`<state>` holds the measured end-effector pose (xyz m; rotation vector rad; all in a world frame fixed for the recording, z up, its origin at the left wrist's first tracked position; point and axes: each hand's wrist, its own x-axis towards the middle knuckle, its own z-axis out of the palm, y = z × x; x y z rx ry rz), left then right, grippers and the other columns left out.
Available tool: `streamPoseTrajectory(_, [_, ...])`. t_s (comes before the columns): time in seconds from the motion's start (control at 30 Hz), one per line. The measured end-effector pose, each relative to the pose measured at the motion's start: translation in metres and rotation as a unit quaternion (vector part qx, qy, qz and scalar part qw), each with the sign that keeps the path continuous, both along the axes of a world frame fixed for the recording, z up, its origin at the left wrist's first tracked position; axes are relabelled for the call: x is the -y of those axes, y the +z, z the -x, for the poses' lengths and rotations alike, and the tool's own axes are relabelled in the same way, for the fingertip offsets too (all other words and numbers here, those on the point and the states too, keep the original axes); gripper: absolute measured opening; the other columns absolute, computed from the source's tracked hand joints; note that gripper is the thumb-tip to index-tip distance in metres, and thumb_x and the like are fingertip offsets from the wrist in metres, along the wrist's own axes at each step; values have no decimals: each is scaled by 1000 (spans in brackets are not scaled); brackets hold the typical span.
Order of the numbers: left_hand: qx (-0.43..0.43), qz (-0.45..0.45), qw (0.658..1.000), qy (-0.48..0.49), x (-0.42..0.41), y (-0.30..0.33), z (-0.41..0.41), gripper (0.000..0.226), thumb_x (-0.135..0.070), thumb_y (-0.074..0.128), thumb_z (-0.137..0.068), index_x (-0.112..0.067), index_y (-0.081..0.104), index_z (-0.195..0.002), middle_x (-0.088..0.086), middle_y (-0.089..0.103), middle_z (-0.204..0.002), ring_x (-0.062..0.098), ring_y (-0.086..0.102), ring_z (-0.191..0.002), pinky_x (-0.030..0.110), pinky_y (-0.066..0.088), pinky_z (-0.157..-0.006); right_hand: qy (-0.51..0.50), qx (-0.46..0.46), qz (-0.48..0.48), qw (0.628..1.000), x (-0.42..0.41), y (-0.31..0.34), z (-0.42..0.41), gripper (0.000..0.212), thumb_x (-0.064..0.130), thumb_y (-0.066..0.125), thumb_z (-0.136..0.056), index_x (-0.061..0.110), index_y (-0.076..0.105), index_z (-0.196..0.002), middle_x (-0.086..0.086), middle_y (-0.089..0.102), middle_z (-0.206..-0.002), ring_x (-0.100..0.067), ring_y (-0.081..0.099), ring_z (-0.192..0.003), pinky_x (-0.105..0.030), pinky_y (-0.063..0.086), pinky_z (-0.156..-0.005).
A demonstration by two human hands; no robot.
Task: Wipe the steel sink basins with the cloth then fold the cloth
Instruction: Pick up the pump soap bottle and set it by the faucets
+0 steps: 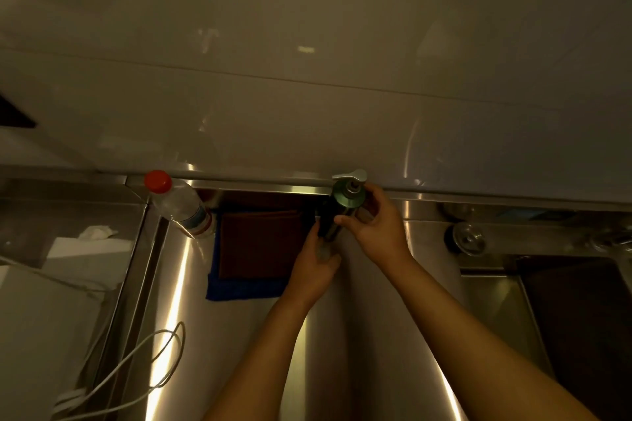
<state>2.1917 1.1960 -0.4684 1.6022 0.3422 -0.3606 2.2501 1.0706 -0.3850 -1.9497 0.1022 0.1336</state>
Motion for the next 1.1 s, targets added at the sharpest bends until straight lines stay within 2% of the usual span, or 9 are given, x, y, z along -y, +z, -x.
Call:
streamPoseTrajectory(0.07, [-7,7,1000,-6,-1,-1,-1,82,-8,61,-96,-43,22,-159,-10,46,-153,7,45,-139,34,46,-114,-1,-3,-1,1000,0,0,1,64,-12,81,-73,7,55,-128,16,62,-112,21,59,-99,-4,47,-81])
streamPoseTrajectory(0.17, [-4,12,1000,-5,-4,2,-3,77,-6,61,-98,-43,27,-155,-19,44,-147,0,42,-137,5,39,-96,2,-4,-7,1000,0,0,2,64,-14,80,-75,5,53,-130,15,61,-113,23,59,-98,-4,47,-82])
streamPoseTrajectory(0.23, [-7,15,1000,13,-8,5,-4,75,-7,64,-97,-39,30,-157,-27,46,-138,-8,48,-129,-1,38,-86,8,-4,-9,1000,0,2,4,66,-13,80,-75,5,52,-132,14,61,-114,24,57,-98,-3,46,-82])
streamPoseTrajectory(0.43, [16,15,997,68,-22,29,0,78,-8,71,-93,-23,34,-161,-8,48,-151,2,45,-133,21,42,-99,5,6,2,1000,11,11,16,84,-7,86,-71,11,48,-143,11,60,-128,10,58,-115,-9,50,-84])
streamPoseTrajectory(0.57, [65,3,994,91,-17,50,5,67,-6,71,-93,-21,45,-154,-8,54,-142,3,50,-127,3,44,-84,-16,21,16,1000,27,26,31,91,8,90,-72,21,45,-149,7,54,-143,-7,53,-128,-15,51,-91])
streamPoseTrajectory(0.77, [165,-31,981,94,24,84,23,42,-8,74,-88,-39,62,-113,-5,63,-122,5,63,-110,26,55,-89,-66,67,32,995,71,62,64,85,19,91,-72,29,49,-146,10,56,-142,-7,52,-131,-35,47,-108])
streamPoseTrajectory(0.9, [213,-37,976,34,62,120,43,47,-6,69,-92,-46,59,-112,-11,60,-124,2,60,-115,22,54,-92,-105,104,38,988,115,95,102,80,20,88,-78,30,49,-146,11,56,-144,-8,53,-132,-33,48,-107])
streamPoseTrajectory(1.03, [252,-36,966,-34,107,156,61,44,-13,70,-93,-29,62,-134,-11,58,-132,9,58,-122,38,53,-103,-148,137,52,978,167,130,148,76,22,86,-80,35,49,-145,17,55,-139,8,52,-125,-6,46,-90])
streamPoseTrajectory(1.1, [281,-49,956,-69,133,179,74,47,-12,71,-93,-24,61,-137,-7,56,-136,10,55,-126,34,50,-107,-168,150,61,972,196,147,175,76,27,84,-81,38,47,-146,16,52,-143,4,49,-129,-13,44,-97])
